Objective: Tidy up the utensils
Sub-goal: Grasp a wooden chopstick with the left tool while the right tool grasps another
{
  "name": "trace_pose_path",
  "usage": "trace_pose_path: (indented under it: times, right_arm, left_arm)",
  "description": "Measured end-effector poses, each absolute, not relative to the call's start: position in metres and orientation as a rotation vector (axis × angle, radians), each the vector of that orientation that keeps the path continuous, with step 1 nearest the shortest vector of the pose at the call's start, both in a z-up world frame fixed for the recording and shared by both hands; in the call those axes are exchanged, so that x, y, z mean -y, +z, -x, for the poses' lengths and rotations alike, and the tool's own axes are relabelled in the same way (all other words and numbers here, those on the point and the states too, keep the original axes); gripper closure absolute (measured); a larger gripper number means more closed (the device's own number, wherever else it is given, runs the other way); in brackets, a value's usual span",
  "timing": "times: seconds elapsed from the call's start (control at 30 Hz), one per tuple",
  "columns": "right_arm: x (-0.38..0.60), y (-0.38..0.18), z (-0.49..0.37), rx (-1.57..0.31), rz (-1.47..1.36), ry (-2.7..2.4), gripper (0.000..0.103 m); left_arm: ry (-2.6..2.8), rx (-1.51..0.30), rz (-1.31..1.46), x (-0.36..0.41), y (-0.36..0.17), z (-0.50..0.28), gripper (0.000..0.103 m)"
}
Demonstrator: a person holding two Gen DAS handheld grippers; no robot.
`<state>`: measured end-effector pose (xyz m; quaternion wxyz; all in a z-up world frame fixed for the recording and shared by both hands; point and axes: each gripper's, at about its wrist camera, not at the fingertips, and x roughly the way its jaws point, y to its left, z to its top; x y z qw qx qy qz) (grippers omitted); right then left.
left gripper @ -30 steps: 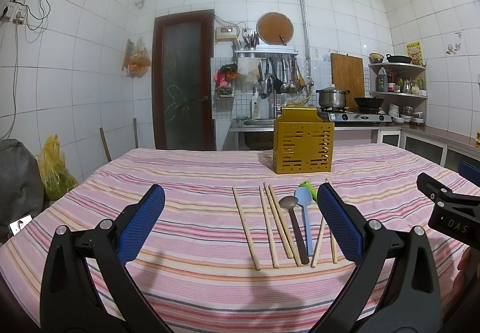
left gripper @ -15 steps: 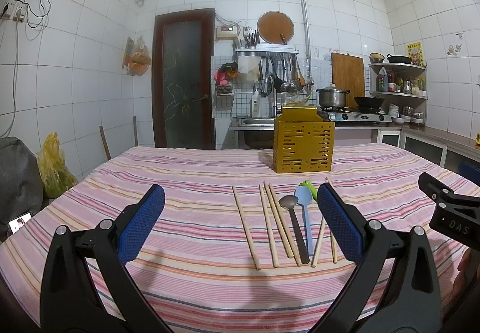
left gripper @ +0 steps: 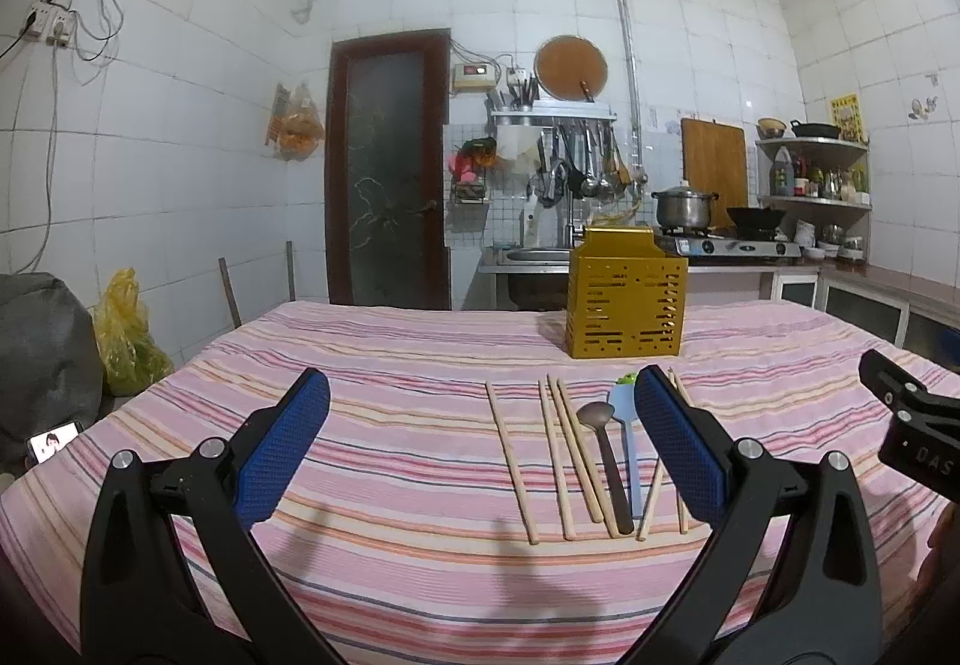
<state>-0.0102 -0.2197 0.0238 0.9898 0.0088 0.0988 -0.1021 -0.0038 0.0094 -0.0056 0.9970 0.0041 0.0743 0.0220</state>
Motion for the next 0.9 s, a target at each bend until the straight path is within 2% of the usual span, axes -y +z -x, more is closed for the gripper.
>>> trace_pose_path:
  times: [0.17,0.43,0.67,0.9]
  right_arm:
    - [0.219,0.023,0.018,-0.182,-0.033,-0.181,0.004]
    - [0.215,0.020,0.008,-0.260,-0.019,-0.151,0.004]
    - [0.212,0.036,-0.022,-0.253,-0.019,-0.147,0.004]
    - [0.198,0.038,-0.067,-0.348,0.004,-0.106,0.004]
  left_arm:
    - [0.029,-0.177,0.011,-0.014,-0.005,0.002,0.005]
    - [-0.006,-0.240,-0.001,-0.010,-0.002,-0.007,0.005]
    - [-0.014,-0.289,-0.021,-0.015,0.012,-0.040,0.005]
    - [-0.030,-0.309,0.009,-0.022,0.021,-0.068,0.005]
